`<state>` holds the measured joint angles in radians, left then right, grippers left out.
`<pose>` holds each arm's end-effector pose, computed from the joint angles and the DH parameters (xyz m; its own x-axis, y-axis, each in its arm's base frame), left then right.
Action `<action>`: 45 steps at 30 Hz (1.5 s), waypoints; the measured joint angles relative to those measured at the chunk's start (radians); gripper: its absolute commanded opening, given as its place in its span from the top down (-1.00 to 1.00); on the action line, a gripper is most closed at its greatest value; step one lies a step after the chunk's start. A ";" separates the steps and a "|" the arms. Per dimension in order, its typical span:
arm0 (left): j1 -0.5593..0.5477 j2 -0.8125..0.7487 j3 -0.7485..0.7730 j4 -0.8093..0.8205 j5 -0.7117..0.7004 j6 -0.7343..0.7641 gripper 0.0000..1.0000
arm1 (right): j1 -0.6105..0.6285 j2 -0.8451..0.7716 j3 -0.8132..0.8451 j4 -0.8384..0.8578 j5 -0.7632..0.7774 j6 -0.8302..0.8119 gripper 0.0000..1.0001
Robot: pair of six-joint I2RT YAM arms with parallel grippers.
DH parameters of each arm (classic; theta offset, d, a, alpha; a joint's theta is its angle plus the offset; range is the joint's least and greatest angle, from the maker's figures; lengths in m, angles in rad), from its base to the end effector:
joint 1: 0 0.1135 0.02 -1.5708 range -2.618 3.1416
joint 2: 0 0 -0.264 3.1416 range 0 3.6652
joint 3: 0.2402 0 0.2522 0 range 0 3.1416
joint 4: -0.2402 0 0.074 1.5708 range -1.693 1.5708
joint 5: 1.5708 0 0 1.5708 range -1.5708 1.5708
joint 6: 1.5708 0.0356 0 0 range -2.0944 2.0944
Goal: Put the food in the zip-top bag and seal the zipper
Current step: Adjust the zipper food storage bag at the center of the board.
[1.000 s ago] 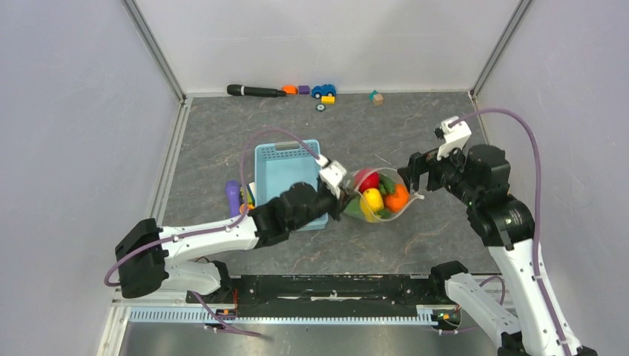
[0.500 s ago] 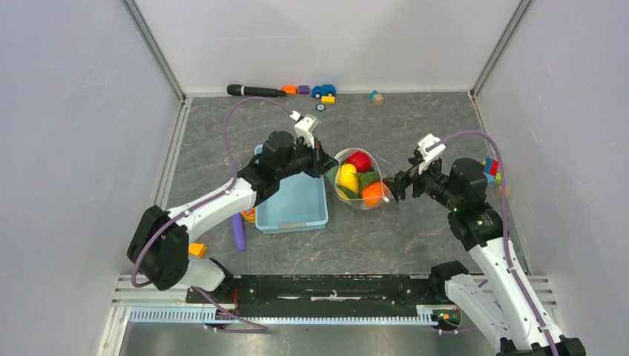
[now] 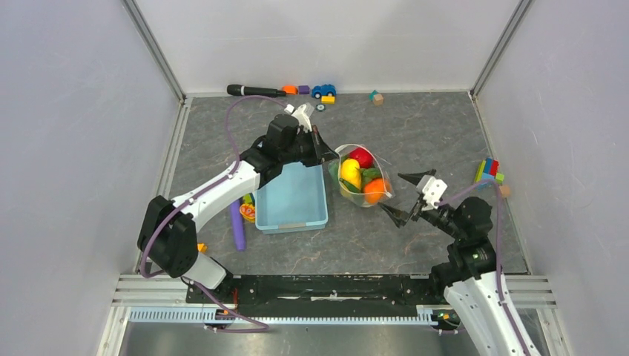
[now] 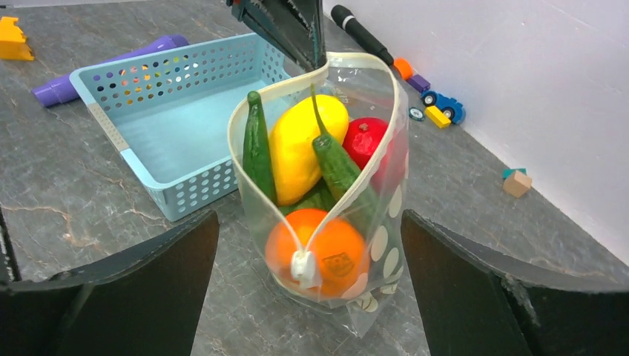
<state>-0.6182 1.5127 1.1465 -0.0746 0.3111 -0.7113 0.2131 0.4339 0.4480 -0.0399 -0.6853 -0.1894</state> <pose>0.2809 -0.2132 0.2993 -0.7709 -0.2144 -0.5998 0.3619 0.6276 -0.6894 0.1185 0.0487 0.2853 0.1225 -0.1226 -0.9849 -0.7729 0.6107 -0.1722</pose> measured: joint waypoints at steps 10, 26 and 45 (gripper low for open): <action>0.000 0.000 0.016 -0.098 -0.048 -0.092 0.96 | 0.000 -0.090 -0.261 0.327 -0.005 0.027 -0.94; 0.001 0.033 0.084 -0.175 -0.055 -0.116 0.96 | 0.000 0.042 -0.362 0.562 -0.167 -0.098 -0.76; 0.001 0.033 0.084 -0.182 -0.047 -0.131 0.96 | -0.008 0.177 -0.394 0.681 -0.175 -0.145 -0.17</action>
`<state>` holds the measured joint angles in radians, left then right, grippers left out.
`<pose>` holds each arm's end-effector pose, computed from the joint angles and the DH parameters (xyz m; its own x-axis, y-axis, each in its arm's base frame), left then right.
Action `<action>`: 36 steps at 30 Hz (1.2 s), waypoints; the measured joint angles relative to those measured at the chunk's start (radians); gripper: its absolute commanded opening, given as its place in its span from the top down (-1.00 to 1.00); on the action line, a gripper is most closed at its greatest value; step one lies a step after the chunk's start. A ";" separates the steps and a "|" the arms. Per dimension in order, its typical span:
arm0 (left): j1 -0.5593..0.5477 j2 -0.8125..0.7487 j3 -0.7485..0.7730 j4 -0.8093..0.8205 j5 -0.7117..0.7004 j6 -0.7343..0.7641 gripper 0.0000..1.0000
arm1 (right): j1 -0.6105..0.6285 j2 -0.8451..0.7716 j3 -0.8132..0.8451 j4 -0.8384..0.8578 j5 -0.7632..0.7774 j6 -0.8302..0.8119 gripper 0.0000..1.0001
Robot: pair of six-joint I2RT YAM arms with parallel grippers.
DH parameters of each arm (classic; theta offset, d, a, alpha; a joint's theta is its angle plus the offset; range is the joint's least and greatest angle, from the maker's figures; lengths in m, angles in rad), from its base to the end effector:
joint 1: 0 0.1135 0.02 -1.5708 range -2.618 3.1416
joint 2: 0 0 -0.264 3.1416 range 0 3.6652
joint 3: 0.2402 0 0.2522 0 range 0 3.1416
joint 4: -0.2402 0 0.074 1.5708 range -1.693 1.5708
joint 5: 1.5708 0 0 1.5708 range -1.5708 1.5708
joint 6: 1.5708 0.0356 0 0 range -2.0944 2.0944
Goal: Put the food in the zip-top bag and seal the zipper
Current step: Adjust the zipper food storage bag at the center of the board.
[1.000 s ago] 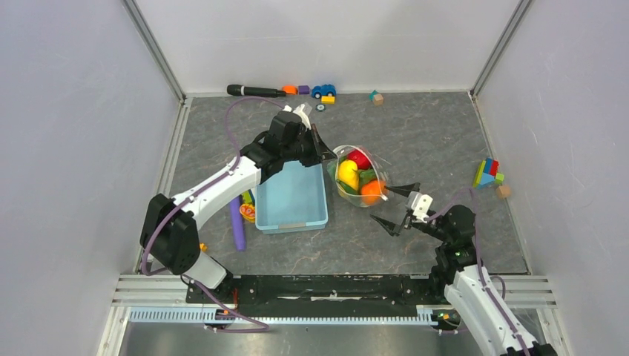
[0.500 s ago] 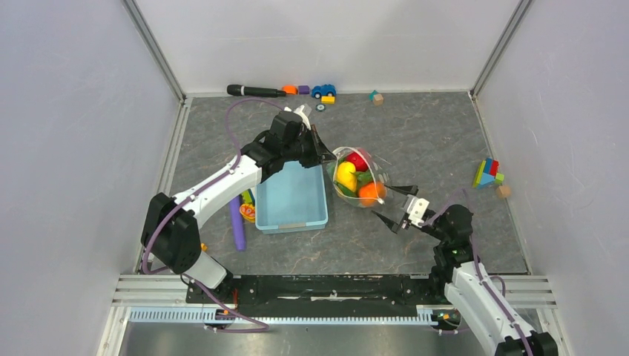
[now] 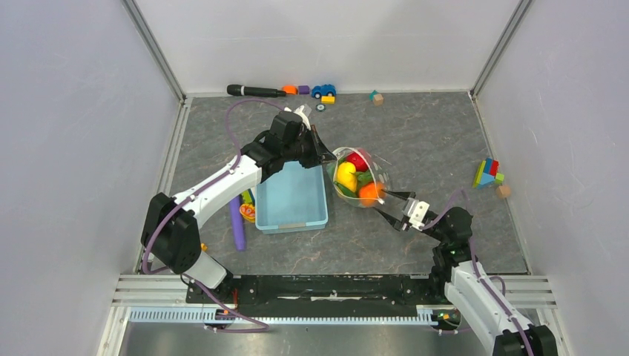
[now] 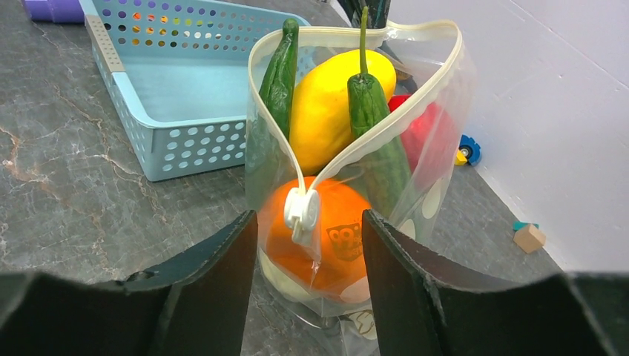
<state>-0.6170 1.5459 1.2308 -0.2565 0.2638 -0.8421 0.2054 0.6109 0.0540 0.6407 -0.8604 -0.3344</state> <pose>0.2850 -0.2136 0.2999 -0.8440 -0.2843 -0.4548 0.1619 0.6733 -0.7214 0.1318 0.0550 0.1945 0.3638 -0.1428 -0.9205 -0.7973 0.4631 -0.3870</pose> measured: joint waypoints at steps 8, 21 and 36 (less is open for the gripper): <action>0.000 0.000 0.000 0.000 0.002 -0.011 0.96 | -0.005 0.052 -0.010 0.055 -0.007 0.003 0.31; 0.000 -0.002 -0.005 0.000 0.004 -0.011 0.96 | -0.014 0.067 -0.035 0.154 -0.018 0.054 1.00; 0.001 -0.156 -0.020 -0.130 -0.001 0.130 0.37 | -0.019 0.013 0.238 -0.211 0.192 0.162 1.00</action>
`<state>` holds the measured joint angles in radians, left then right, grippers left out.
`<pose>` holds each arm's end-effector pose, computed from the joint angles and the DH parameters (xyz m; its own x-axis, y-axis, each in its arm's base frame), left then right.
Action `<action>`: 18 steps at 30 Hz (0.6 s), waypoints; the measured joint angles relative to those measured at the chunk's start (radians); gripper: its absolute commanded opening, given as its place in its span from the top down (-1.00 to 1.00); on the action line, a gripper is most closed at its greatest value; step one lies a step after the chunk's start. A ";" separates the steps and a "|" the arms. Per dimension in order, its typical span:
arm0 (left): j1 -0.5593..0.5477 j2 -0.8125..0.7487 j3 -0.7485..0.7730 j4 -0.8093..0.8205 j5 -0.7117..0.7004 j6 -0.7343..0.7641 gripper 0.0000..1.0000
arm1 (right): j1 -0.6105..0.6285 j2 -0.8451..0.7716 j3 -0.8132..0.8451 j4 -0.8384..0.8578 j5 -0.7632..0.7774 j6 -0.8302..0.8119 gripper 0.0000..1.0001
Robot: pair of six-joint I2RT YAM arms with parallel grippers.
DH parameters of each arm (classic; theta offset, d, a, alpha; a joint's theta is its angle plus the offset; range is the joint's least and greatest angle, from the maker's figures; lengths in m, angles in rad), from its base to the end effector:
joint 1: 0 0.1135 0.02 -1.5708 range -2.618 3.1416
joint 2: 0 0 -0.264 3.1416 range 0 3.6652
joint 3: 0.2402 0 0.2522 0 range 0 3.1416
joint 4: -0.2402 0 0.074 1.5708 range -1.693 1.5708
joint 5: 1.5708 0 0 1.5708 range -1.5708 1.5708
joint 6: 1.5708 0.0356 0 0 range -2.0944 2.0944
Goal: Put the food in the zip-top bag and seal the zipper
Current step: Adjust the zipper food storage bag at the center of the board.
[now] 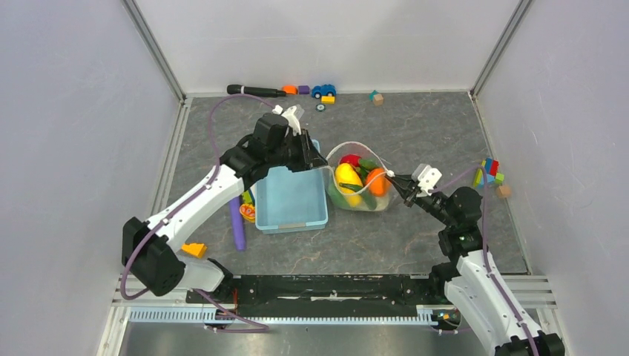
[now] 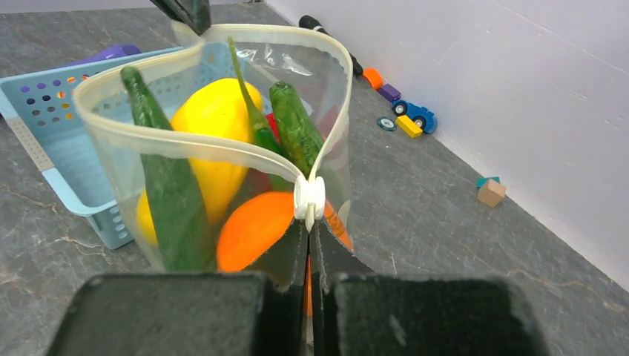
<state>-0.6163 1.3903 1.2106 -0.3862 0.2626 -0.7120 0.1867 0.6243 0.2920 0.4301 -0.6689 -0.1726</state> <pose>0.2524 -0.1901 0.3303 -0.8128 -0.1975 -0.5481 0.2721 0.7032 -0.6569 0.1515 0.0511 0.2546 0.2237 -0.0949 -0.9700 -0.7244 0.6497 -0.2306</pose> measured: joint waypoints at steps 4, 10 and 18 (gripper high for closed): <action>0.000 -0.054 -0.005 -0.033 0.013 0.090 -0.40 | 0.000 0.009 0.056 -0.084 0.000 0.003 1.00; 0.000 -0.117 -0.005 -0.040 0.127 0.217 -0.99 | -0.003 0.062 0.106 -0.160 -0.018 0.010 1.00; -0.087 -0.071 0.137 -0.039 0.298 0.426 -0.99 | -0.005 0.131 0.254 -0.277 -0.125 0.090 1.00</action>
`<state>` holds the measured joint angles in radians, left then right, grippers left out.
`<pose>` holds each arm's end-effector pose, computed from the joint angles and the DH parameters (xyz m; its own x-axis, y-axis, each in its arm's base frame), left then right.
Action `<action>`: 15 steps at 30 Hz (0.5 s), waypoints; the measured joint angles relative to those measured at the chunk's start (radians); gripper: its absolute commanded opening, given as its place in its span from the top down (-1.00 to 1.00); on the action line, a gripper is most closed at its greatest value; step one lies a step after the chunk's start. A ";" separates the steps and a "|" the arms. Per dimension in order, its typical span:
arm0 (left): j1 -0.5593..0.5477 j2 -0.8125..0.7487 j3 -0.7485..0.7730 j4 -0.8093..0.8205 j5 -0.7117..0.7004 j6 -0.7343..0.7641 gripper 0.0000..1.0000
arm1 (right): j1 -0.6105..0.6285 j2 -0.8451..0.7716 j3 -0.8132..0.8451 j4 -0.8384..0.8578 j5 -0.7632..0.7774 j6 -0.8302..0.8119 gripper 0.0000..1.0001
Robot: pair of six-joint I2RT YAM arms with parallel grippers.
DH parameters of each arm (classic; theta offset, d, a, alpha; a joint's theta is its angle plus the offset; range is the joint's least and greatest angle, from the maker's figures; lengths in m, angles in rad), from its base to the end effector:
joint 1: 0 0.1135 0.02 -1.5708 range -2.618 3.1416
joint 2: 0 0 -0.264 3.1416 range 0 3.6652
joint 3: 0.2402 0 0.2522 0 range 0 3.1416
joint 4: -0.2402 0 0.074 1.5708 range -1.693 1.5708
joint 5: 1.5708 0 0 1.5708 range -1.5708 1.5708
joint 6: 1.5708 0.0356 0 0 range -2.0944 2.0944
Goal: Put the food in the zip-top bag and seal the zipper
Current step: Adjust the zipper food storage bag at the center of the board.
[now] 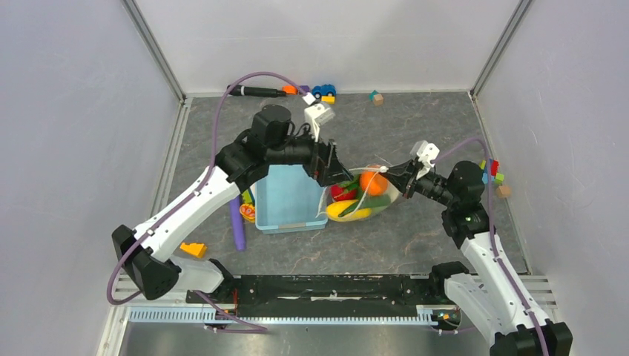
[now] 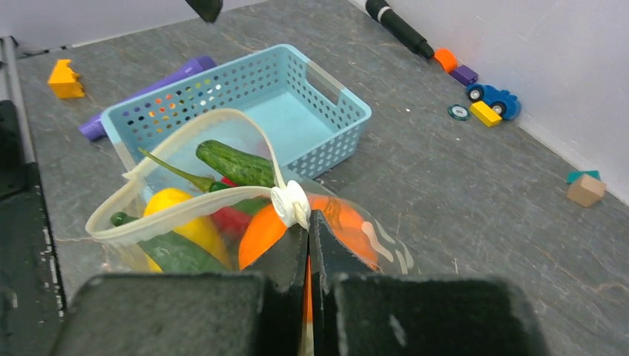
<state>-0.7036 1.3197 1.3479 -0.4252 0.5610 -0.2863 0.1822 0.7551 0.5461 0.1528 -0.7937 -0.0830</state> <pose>0.2116 -0.2044 0.3958 -0.5432 0.1473 -0.8266 0.8012 0.3855 -0.4578 0.1711 0.0573 0.2967 0.0135 -0.0566 -0.9983 -0.8288 0.5579 -0.0429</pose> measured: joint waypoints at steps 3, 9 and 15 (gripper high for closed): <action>-0.059 0.038 0.065 -0.002 0.018 0.084 -0.99 | 0.000 0.017 0.061 -0.055 -0.026 0.025 1.00; -0.113 0.163 0.200 -0.027 0.026 0.259 -0.99 | 0.000 0.040 0.124 -0.127 -0.081 0.055 1.00; -0.150 0.309 0.322 -0.103 0.051 0.378 -0.70 | 0.000 0.060 0.134 -0.182 -0.104 0.059 1.00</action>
<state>-0.8532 1.6291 1.6703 -0.5278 0.6121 0.0914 0.1822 0.8146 0.6796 -0.0296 -0.8974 -0.0242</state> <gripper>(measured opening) 0.912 0.006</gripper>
